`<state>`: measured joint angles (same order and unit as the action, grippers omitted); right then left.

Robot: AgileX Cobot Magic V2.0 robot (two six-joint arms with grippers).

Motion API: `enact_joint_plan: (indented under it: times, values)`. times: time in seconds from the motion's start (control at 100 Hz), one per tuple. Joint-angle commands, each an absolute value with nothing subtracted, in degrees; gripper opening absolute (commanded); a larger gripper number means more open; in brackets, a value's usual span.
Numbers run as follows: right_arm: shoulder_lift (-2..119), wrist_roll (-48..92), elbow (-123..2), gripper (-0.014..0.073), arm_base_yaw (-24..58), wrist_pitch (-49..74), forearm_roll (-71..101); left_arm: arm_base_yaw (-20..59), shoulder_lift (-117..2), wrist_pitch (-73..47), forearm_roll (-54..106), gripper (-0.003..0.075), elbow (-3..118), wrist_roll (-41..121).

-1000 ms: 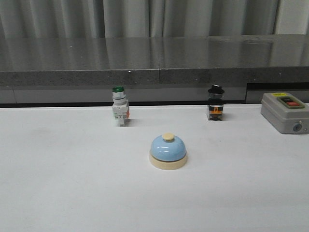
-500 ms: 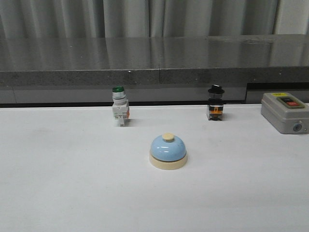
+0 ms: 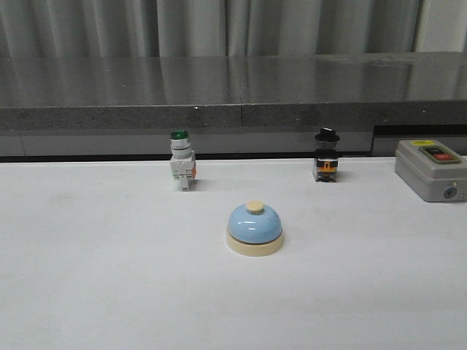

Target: Place and press bell with both arms

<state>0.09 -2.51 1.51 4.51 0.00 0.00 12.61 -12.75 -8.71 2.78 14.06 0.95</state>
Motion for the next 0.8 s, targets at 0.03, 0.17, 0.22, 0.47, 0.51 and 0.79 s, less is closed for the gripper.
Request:
enact_joint_plan:
  times: [0.03,0.17,0.22,0.47,0.51,0.79]
  values:
    - [0.6,-2.2,0.7,-0.006,4.2,-5.0,-0.9,9.4,-8.5,-3.9,2.6,-0.002,11.8,0.4]
    - [0.6,-2.2,0.7,-0.006,4.2,-5.0,-0.9,5.5,-2.4,-3.9,1.7,-0.002,6.5,0.4]
    - [0.6,-2.2,0.7,-0.006,4.2,-5.0,-0.9,4.8,-0.5,-3.9,1.7,-0.002,4.9,0.4]
    - [0.6,-2.2,0.7,-0.006,4.2,-5.0,-0.9,4.4,1.9,-2.7,-1.8,-0.002,-0.4,-5.0]
    - [0.6,-2.2,0.7,-0.006,4.2,-5.0,-0.9,4.4,1.9,-2.0,-2.9,-0.002,-1.0,-6.7]
    - [0.6,-2.2,0.7,-0.006,4.2,-5.0,-0.9,4.4,1.9,0.5,-3.2,-0.002,-2.5,-7.0]
